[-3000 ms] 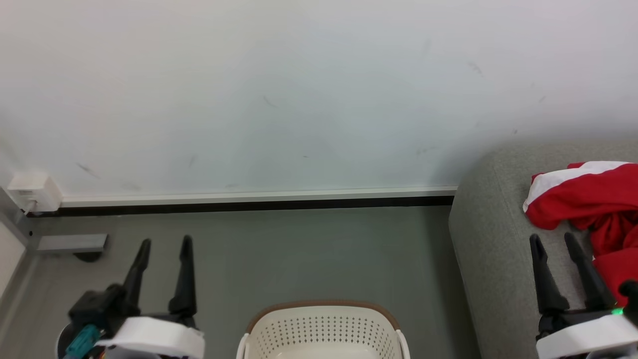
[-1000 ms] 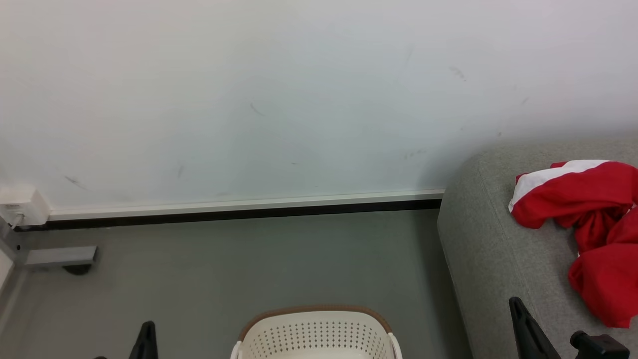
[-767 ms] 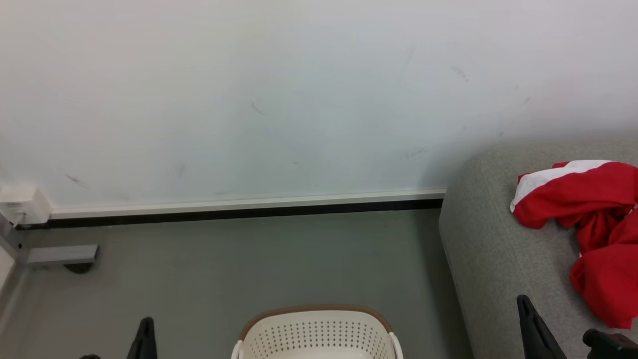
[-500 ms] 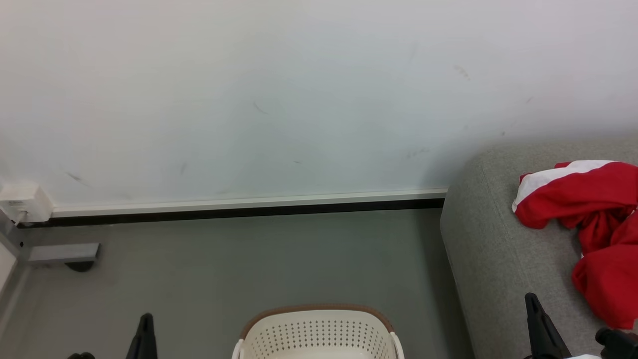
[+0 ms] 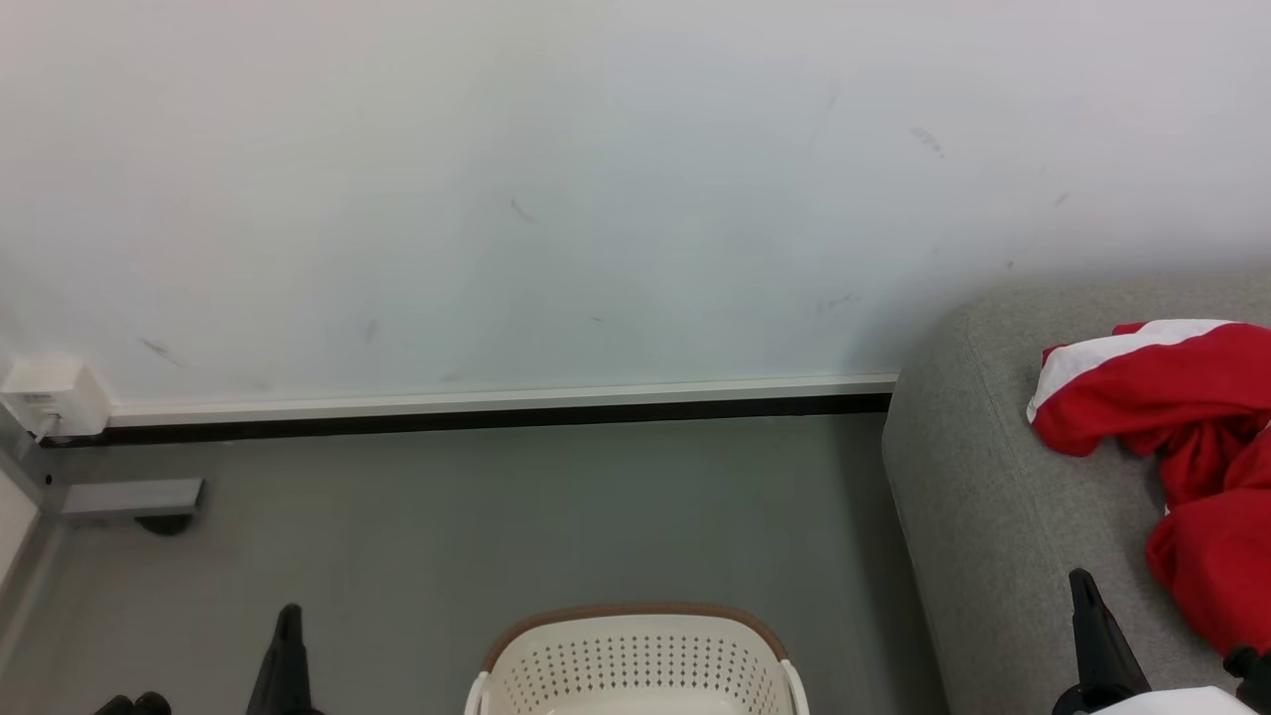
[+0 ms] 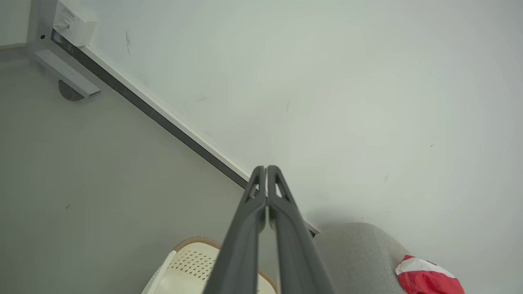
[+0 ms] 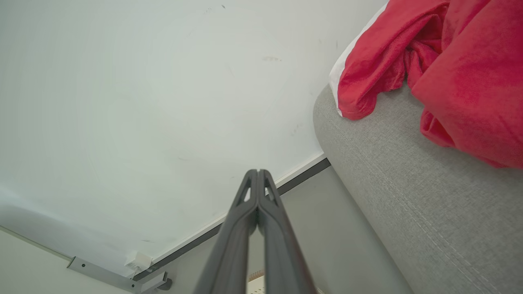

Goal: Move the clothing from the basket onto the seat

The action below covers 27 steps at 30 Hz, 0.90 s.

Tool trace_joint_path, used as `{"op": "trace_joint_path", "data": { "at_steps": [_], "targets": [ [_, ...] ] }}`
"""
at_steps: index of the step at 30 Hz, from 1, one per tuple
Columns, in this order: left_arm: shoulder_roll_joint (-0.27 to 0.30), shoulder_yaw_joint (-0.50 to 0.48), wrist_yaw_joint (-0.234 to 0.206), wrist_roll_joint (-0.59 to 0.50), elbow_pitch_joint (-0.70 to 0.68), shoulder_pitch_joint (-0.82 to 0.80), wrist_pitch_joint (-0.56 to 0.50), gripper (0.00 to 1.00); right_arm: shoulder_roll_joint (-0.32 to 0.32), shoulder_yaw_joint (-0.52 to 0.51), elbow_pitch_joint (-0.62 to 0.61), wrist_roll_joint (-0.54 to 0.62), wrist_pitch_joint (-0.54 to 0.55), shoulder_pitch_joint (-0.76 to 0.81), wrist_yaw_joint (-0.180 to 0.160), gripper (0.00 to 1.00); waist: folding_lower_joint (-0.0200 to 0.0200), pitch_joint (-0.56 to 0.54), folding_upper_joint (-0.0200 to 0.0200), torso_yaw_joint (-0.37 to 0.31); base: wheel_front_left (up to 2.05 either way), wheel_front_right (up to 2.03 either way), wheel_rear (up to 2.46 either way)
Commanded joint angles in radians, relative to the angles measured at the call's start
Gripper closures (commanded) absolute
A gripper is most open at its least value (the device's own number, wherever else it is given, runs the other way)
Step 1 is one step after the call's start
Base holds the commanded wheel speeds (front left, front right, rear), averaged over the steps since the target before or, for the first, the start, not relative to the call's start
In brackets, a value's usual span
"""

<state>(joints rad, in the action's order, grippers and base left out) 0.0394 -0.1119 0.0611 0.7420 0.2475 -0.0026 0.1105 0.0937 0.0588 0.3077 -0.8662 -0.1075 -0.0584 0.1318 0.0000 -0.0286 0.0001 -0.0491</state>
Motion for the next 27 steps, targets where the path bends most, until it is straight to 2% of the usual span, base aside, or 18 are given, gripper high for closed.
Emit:
{"op": "trace_joint_path", "data": {
  "at_steps": [1,27],
  "targets": [
    [0.008,0.0,0.001,0.039,-0.018,-0.026,-0.008,1.0,0.001,-0.01,-0.017,-0.03,0.007,-0.026,0.0,1.0,0.0,0.0,-0.0001,0.001,0.0,0.0,0.0],
    [0.01,-0.002,-0.002,0.354,-0.045,-0.057,-0.091,1.0,-0.01,-0.066,-0.031,-0.309,0.083,-0.047,-0.001,1.0,0.0,0.008,-0.0001,0.015,0.0,0.0,0.0]
  ]
}}
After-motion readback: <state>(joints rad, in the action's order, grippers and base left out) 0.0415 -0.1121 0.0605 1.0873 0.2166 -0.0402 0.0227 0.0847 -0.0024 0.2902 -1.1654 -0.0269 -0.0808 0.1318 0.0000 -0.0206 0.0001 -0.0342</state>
